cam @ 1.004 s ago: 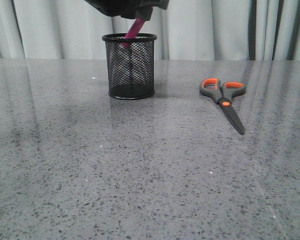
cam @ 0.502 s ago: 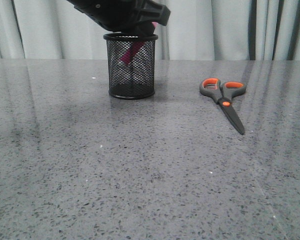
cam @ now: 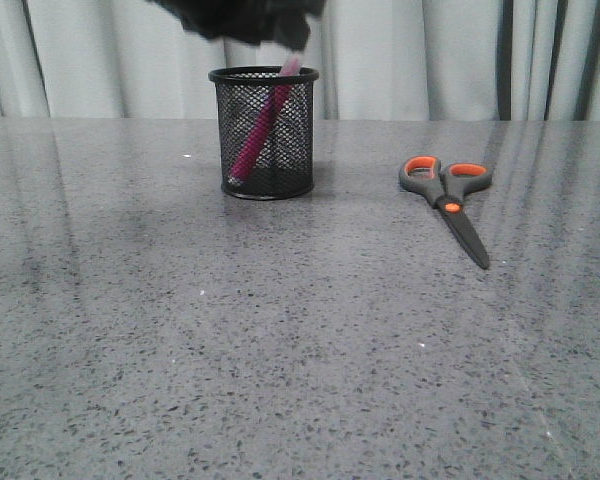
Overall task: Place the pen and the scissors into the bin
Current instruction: 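Open the left gripper and withdraw it from the cup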
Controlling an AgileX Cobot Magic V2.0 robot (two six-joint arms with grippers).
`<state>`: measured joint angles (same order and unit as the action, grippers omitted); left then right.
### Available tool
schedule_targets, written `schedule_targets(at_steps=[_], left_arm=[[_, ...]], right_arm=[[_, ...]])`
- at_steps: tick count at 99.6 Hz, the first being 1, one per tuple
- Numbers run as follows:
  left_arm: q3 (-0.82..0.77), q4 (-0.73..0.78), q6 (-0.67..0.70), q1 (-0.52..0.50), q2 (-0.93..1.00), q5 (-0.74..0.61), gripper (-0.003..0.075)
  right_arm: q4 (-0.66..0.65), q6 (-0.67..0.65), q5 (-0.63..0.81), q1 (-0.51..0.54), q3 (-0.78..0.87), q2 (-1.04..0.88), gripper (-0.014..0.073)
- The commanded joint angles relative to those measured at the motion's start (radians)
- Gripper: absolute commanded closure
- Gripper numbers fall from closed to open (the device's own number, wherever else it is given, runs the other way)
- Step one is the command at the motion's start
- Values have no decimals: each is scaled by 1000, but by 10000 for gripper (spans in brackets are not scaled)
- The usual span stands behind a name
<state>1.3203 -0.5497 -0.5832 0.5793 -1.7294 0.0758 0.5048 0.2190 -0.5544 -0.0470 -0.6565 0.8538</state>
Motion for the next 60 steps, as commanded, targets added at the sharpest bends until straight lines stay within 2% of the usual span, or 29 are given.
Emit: schedule_targets(at_steps=[1, 18, 32, 42, 43, 44, 53, 60], left_arm=[[35, -12, 9, -9, 115, -68, 389], [35, -10, 9, -51, 241, -42, 389], [34, -10, 9, -113, 330, 46, 410], [34, -10, 9, -168, 378, 137, 527], [34, -10, 9, -176, 384, 150, 563], [34, -10, 9, -180, 387, 157, 563], [34, -10, 9, -228, 422, 215, 741], [34, -10, 9, -260, 444, 239, 742]], right_arm=[[7, 5, 50, 6, -36, 0, 224], [7, 5, 50, 6, -36, 0, 224], [7, 5, 50, 6, -36, 0, 224], [7, 5, 50, 6, -36, 0, 224], [7, 5, 50, 6, -36, 0, 224], [7, 5, 50, 6, -36, 0, 224], [7, 43, 48, 6, -36, 0, 224], [7, 47, 48, 6, -36, 0, 224]])
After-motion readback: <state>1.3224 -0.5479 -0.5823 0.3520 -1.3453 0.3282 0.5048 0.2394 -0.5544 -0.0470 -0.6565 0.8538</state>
